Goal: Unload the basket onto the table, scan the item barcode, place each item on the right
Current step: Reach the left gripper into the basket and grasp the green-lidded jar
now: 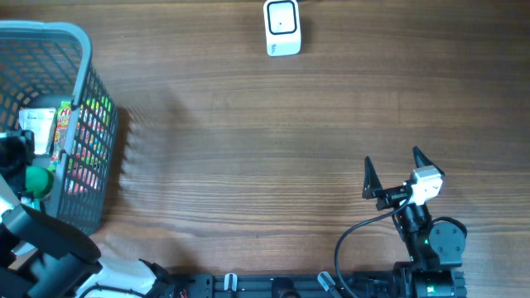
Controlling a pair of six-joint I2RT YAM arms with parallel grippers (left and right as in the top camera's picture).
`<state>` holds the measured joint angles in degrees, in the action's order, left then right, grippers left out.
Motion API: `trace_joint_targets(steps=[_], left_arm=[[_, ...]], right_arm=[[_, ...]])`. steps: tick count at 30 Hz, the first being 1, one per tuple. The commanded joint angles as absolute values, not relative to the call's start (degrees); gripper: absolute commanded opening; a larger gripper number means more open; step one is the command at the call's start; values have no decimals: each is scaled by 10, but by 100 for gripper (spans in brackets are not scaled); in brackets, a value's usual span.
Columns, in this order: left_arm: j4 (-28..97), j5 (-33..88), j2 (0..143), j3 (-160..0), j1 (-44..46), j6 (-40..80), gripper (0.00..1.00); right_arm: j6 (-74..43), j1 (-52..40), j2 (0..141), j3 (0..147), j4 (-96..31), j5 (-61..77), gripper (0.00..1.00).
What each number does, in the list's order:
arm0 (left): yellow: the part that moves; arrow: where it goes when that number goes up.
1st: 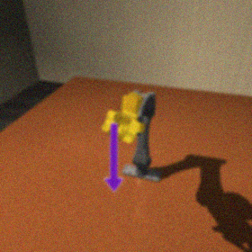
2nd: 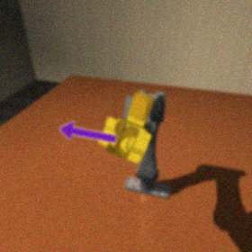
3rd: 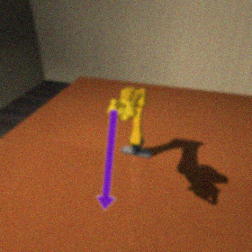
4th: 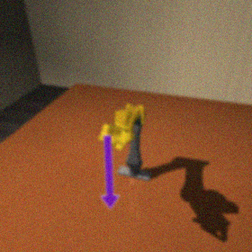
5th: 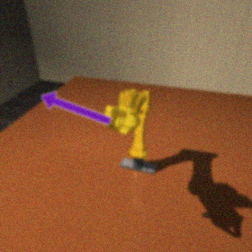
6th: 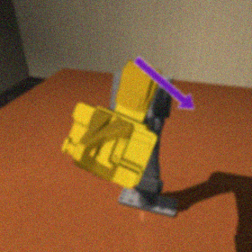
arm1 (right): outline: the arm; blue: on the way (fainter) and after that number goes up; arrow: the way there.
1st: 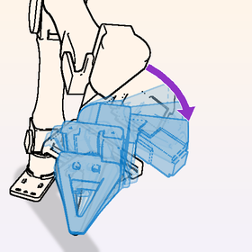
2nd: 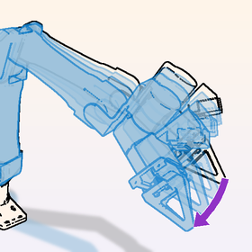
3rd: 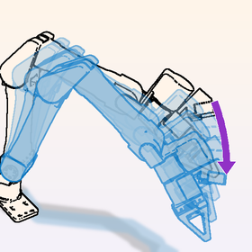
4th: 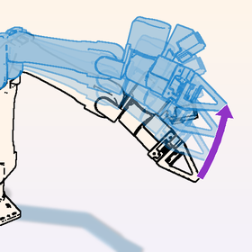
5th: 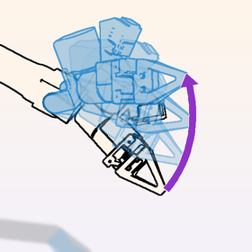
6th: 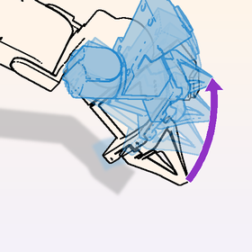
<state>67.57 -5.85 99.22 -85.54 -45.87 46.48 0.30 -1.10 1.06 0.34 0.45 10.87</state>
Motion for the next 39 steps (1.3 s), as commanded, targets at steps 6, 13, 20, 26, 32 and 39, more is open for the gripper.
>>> trace_joint_targets(steps=[6, 13, 20, 26, 32, 39], left_arm=[[587, -100, 994, -755, -460, 485, 100], [533, -104, 1029, -731, -460, 485, 100], [526, -104, 1067, -731, -460, 484, 76], [554, -104, 1049, -743, -460, 482, 49], [649, -97, 993, -838, -460, 483, 45], [729, -9, 871, -992, -439, 482, 45]], right_arm=[[0, -14, 10, 3, 8, 103, 100], [0, -14, 10, 3, 8, 103, 100], [0, -14, 10, 3, 8, 103, 100], [0, -14, 10, 3, 8, 103, 100], [0, -14, 10, 3, 8, 103, 100], [0, -14, 10, 3, 8, 103, 100]])
